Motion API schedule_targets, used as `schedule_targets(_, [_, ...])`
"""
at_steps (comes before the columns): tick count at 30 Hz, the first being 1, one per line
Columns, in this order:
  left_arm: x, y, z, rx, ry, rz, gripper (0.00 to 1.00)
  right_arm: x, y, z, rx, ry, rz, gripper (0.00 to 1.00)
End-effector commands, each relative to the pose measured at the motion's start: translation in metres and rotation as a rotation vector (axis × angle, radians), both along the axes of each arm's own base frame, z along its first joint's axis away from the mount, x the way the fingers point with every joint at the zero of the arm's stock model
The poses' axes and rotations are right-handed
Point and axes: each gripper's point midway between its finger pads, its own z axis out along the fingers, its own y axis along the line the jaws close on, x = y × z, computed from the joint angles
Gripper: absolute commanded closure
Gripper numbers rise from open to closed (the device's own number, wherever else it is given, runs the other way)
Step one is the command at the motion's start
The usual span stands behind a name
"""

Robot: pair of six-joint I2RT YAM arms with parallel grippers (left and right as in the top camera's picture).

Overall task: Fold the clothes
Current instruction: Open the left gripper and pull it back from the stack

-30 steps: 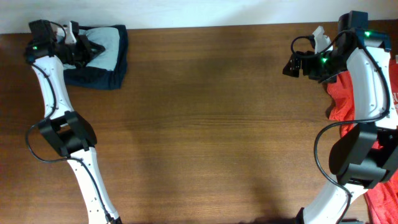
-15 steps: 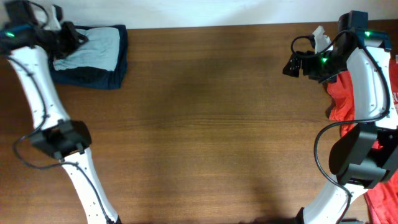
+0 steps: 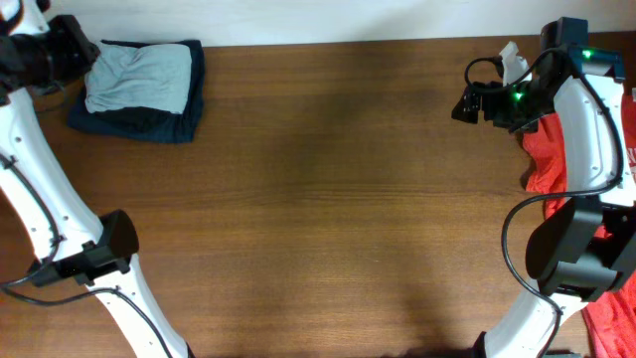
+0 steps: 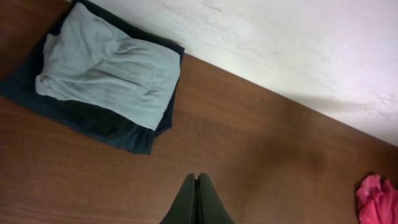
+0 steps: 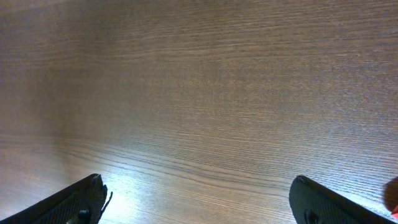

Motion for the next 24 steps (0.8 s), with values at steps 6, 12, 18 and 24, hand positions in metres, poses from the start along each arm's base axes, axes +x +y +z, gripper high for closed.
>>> schedule_targets(6, [0.004, -0.019, -0.004, 0.032, 0.005, -0.065, 1.0, 0.0, -0.002, 0.005, -0.01, -0.013, 0.002, 0.01])
schedule_targets(12, [-0.021, -0.047, 0.027, 0.057, -0.028, -0.106, 0.99, 0.0, -0.002, 0.005, -0.01, -0.013, 0.002, 0.02])
schedule_targets(18, [-0.095, -0.077, 0.038, 0.238, 0.084, -0.077, 0.99, 0.0, -0.002, 0.005, -0.01, -0.013, 0.002, 0.01])
schedule_targets(24, [-0.165, -0.052, -0.011, 0.481, 0.309, 0.216, 0.96, 0.0, -0.002, 0.005, -0.01, -0.013, 0.002, 0.01])
